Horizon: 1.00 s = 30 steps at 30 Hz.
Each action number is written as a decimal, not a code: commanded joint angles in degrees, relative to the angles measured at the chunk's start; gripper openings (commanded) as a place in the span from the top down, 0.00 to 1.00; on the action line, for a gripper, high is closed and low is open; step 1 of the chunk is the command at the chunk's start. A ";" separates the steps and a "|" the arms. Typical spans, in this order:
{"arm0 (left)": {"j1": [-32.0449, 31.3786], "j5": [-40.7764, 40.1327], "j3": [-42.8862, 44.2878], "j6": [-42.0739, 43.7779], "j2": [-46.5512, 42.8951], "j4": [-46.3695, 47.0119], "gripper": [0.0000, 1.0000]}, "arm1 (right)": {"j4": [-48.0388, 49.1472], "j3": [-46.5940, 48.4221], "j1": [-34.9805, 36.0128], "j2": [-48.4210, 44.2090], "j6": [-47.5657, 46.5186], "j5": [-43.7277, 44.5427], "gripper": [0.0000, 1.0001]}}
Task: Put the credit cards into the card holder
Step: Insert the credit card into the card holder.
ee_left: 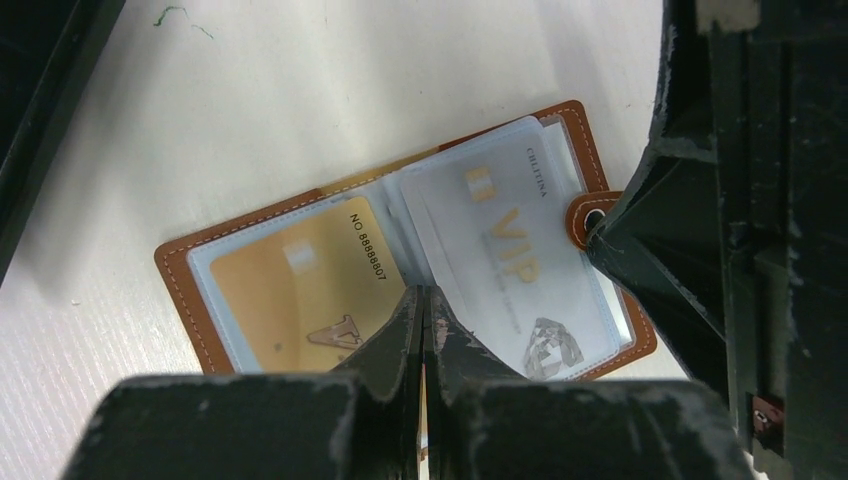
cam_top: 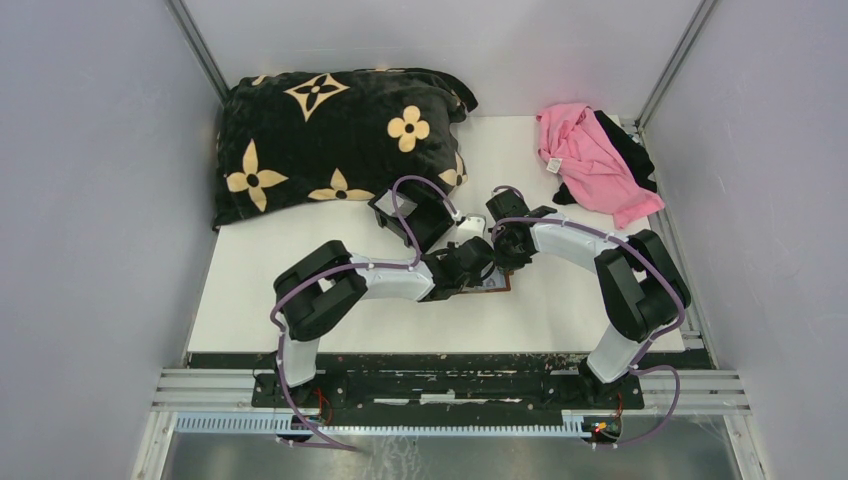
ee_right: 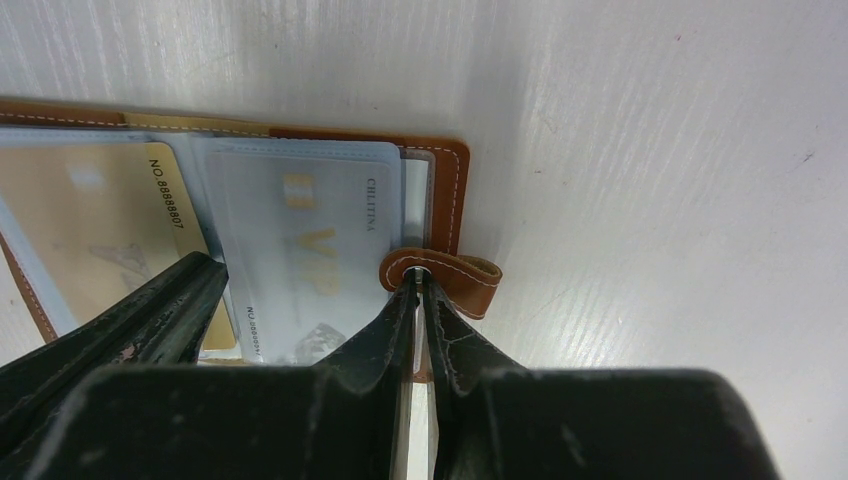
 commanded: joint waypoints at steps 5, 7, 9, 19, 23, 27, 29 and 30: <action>-0.81 2.04 3.47 2.14 1.56 2.77 0.97 | 1.16 -1.68 0.59 0.09 0.79 -1.41 0.86; -0.86 1.28 3.87 2.23 1.35 1.85 0.97 | 1.08 -1.72 0.58 -0.16 0.76 -1.35 0.86; -0.87 0.16 3.91 2.17 0.70 0.78 0.96 | 0.88 -1.68 0.58 -0.32 0.70 -1.18 0.86; -0.81 -0.88 1.68 -0.02 0.51 -4.16 0.97 | 1.07 -1.71 0.63 -0.34 0.97 -1.08 0.85; -0.81 -1.10 1.72 -0.21 1.09 -6.08 0.97 | 1.25 -2.00 0.64 -0.44 1.03 -1.11 0.86; -0.76 -2.24 2.43 0.03 1.15 -8.91 0.97 | 1.16 -1.94 0.60 -0.39 1.03 -1.04 0.85; -0.77 -3.15 2.57 0.20 1.07 -10.57 0.97 | 1.12 -1.86 0.63 -0.29 1.03 -0.95 0.85; -0.73 -3.57 2.56 0.21 0.94 -11.14 0.97 | 1.16 -1.86 0.64 -0.19 1.03 -0.95 0.85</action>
